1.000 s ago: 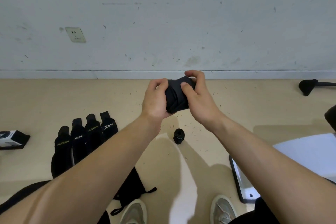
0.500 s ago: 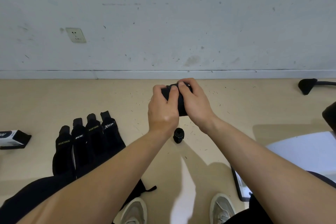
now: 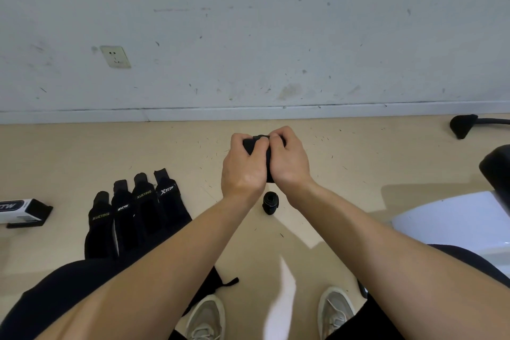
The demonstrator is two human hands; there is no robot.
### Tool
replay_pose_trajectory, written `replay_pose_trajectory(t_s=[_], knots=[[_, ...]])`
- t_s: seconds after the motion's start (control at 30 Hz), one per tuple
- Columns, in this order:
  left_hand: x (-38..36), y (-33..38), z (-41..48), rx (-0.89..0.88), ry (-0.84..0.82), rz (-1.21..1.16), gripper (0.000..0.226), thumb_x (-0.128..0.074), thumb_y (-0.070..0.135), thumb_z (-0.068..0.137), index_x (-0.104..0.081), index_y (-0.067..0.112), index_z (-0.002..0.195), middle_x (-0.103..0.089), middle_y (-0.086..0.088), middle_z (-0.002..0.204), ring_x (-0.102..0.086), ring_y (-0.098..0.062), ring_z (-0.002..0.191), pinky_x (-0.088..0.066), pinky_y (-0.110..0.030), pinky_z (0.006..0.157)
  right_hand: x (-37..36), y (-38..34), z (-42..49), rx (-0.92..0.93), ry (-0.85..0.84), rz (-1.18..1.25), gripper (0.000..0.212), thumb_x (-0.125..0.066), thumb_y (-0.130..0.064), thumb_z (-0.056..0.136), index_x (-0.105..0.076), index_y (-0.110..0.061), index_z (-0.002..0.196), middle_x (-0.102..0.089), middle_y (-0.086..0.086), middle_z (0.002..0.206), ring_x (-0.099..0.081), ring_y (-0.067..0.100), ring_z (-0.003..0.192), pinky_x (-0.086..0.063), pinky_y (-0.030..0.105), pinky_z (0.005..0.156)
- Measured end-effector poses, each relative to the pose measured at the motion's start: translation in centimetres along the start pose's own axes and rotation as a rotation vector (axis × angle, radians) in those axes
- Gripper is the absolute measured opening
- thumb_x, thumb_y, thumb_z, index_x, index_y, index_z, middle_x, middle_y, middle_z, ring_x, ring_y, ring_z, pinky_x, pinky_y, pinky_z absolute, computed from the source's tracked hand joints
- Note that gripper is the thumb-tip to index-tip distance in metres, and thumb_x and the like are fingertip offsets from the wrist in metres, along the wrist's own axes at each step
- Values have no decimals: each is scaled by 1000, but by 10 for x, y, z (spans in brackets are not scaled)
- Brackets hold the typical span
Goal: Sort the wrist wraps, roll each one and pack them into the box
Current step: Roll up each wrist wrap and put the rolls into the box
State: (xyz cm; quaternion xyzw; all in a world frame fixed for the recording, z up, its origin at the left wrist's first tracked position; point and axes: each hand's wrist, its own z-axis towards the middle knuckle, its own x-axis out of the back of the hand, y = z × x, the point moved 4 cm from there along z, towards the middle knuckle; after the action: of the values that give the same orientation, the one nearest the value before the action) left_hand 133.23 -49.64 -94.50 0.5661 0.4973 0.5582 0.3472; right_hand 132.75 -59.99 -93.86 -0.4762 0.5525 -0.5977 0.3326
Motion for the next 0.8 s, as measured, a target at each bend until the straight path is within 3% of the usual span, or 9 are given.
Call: replay_pose_trajectory(t_s=[0.1, 0.2, 0.3, 0.37, 0.47, 0.53, 0.63, 0.73, 0.8], knots=[[0, -5, 2, 5, -2, 2, 19, -57, 41, 98, -56, 24, 107, -66, 7, 94, -66, -16, 90, -59, -49, 87, -1, 5, -2, -20, -9, -10, 18, -40, -18, 102, -56, -14, 94, -64, -2, 88, -58, 15, 79, -51, 36, 76], [0, -16, 6, 73, -27, -5, 20, -57, 42, 96, -57, 25, 107, -65, 2, 99, -67, -23, 93, -61, -53, 84, -1, 13, -3, -81, -127, 29, 22, -41, -28, 106, -58, -15, 108, -65, -1, 101, -62, 16, 91, -53, 35, 82], [0, -34, 10, 246, -54, -101, 18, -55, 38, 98, -58, 23, 106, -65, -5, 111, -66, -28, 98, -62, -42, 67, 1, 26, -7, -220, -338, 80, 25, -44, -40, 105, -53, -32, 127, -61, -3, 117, -65, 20, 103, -60, 41, 87], [-3, -47, 10, 388, -106, -155, 22, -53, 37, 100, -61, 19, 110, -66, -8, 112, -66, -27, 94, -57, -34, 62, 5, 39, -9, -265, -483, 45, 38, -55, -36, 101, -46, -44, 137, -58, -4, 125, -63, 23, 112, -61, 46, 90], [-12, -69, 7, 570, -209, -233, 20, -53, 35, 100, -64, 20, 94, -68, -7, 93, -65, -23, 79, -56, -34, 70, 12, 61, -9, -254, -606, -42, 66, -70, -16, 92, -41, -46, 143, -54, 3, 133, -64, 28, 113, -57, 52, 97], [-19, -85, 6, 642, -260, -242, 21, -55, 36, 98, -66, 20, 91, -69, -7, 86, -65, -24, 75, -56, -33, 70, 15, 77, -6, -243, -615, -101, 78, -75, -6, 86, -40, -43, 145, -53, 7, 131, -65, 29, 104, -58, 46, 94], [-30, -111, 11, 714, -315, -217, 25, -56, 40, 94, -69, 19, 97, -71, -7, 86, -66, -26, 74, -54, -31, 64, 14, 103, 1, -223, -622, -177, 91, -79, -5, 83, -32, -44, 150, -52, 2, 125, -65, 29, 105, -60, 37, 82], [-40, -142, 17, 800, -333, -215, 28, -56, 43, 94, -68, 18, 101, -72, -8, 90, -68, -28, 80, -56, -32, 66, 10, 137, 8, -201, -582, -249, 72, -81, -8, 81, -46, -33, 139, -54, -3, 114, -64, 24, 95, -60, 40, 79], [-48, -165, 20, 860, -329, -246, 31, -55, 45, 97, -67, 18, 103, -72, -9, 95, -72, -30, 94, -59, -34, 73, 8, 162, 12, -204, -519, -269, 64, -85, -10, 78, -51, -25, 130, -56, -7, 107, -64, 21, 92, -60, 36, 78]])
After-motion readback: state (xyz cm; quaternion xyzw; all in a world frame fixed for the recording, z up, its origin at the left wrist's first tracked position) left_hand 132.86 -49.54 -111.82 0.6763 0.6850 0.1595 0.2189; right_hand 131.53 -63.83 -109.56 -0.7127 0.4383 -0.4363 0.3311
